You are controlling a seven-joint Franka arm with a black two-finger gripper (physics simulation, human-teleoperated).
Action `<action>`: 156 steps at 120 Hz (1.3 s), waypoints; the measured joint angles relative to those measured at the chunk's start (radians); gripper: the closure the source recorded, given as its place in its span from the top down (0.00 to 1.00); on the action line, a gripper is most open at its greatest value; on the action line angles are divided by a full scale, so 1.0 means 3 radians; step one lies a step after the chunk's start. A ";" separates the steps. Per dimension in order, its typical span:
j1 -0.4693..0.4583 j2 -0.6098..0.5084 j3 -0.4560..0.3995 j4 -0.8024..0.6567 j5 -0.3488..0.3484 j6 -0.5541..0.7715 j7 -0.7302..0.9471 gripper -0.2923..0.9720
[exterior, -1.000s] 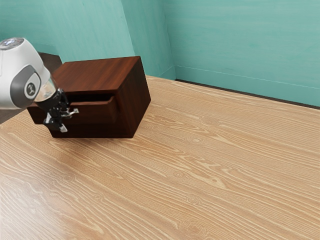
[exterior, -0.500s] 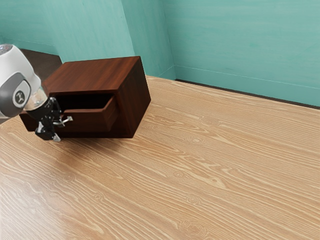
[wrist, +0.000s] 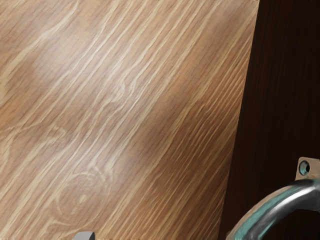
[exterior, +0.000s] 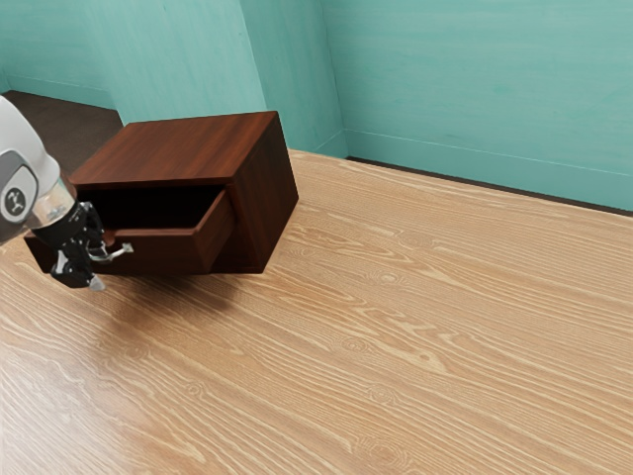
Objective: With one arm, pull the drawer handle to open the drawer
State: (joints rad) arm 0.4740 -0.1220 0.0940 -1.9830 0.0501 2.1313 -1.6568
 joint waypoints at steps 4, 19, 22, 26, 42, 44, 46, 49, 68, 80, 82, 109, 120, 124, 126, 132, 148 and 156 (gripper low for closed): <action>0.0002 -0.0010 -0.0002 -0.0007 -0.0002 -0.0003 -0.0001 0.46; 0.0005 -0.0047 -0.0003 -0.0037 -0.0005 -0.0017 -0.0011 0.47; 0.0004 -0.0054 -0.0003 -0.0040 -0.0006 -0.0024 -0.0013 0.47; 0.0003 -0.0060 -0.0003 -0.0042 -0.0005 -0.0034 -0.0017 0.48; 0.0000 -0.0083 -0.0002 -0.0044 -0.0005 -0.0094 -0.0031 0.50; 0.0001 -0.0087 -0.0003 -0.0044 -0.0005 -0.0104 -0.0033 0.50; 0.0000 -0.0090 -0.0003 -0.0044 -0.0005 -0.0114 -0.0034 0.50; -0.0003 -0.0100 -0.0002 -0.0044 -0.0004 -0.0130 -0.0037 0.50; -0.0019 -0.0138 -0.0004 -0.0051 -0.0004 -0.0209 -0.0050 0.51; -0.0018 -0.0143 -0.0001 -0.0050 -0.0003 -0.0267 -0.0056 0.51; -0.0017 -0.0143 -0.0001 -0.0048 -0.0003 -0.0282 -0.0057 0.50; -0.0011 -0.0168 0.0000 -0.0029 -0.0003 -0.0488 -0.0074 0.49; -0.0011 -0.0178 0.0003 -0.0023 -0.0001 -0.0580 -0.0080 0.49; -0.0011 -0.0182 0.0005 -0.0022 -0.0001 -0.0613 -0.0082 0.49; -0.0012 -0.0183 0.0006 -0.0022 0.0000 -0.0629 -0.0083 0.49; -0.0004 -0.0187 0.0002 -0.0019 -0.0001 -0.0675 -0.0085 0.49; 0.0004 -0.0205 -0.0002 -0.0016 -0.0005 -0.0777 -0.0091 0.49; 0.0005 -0.0211 -0.0001 -0.0011 -0.0006 -0.0815 -0.0094 0.49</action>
State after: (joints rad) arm 0.4754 -0.1852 0.0937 -1.9861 0.0483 1.8869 -1.6849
